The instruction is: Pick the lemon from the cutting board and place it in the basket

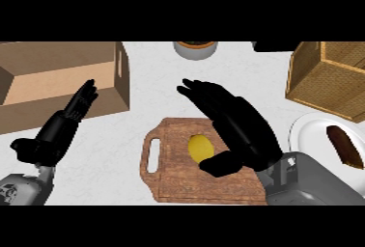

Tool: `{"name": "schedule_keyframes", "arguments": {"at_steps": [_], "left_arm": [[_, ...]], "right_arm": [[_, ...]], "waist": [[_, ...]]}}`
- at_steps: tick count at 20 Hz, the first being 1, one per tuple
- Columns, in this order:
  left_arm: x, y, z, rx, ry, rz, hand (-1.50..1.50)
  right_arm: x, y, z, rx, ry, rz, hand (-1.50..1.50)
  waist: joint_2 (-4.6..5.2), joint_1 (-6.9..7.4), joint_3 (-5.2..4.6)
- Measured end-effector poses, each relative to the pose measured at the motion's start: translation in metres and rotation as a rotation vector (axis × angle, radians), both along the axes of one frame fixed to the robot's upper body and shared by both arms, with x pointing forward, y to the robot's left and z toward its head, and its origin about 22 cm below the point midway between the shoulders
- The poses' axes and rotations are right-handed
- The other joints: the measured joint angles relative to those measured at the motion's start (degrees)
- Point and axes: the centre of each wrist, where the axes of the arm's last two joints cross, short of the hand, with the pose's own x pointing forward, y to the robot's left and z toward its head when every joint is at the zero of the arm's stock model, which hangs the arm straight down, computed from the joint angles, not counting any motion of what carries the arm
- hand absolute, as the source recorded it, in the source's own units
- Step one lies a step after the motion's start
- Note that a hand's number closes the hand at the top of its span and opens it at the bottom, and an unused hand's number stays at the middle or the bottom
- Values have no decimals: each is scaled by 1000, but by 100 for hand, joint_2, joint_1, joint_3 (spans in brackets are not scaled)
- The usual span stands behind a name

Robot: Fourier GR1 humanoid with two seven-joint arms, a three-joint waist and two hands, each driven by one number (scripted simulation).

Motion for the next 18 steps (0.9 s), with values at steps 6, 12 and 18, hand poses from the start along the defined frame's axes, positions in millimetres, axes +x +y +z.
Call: {"name": "schedule_keyframes", "arguments": {"at_steps": [6,12,18], "left_arm": [[1,0,4,1,-8,-3,0],[2,-4,1,0,-11,-14,0],[2,-2,6,3,-15,-16,0]], "right_arm": [[-7,-4,50,-291,156,11,-150],[-20,-19,95,-357,270,51,-150],[-28,-48,110,-323,293,49,-150]], "waist": [[28,33,6],[66,62,20],[91,98,26]]}}
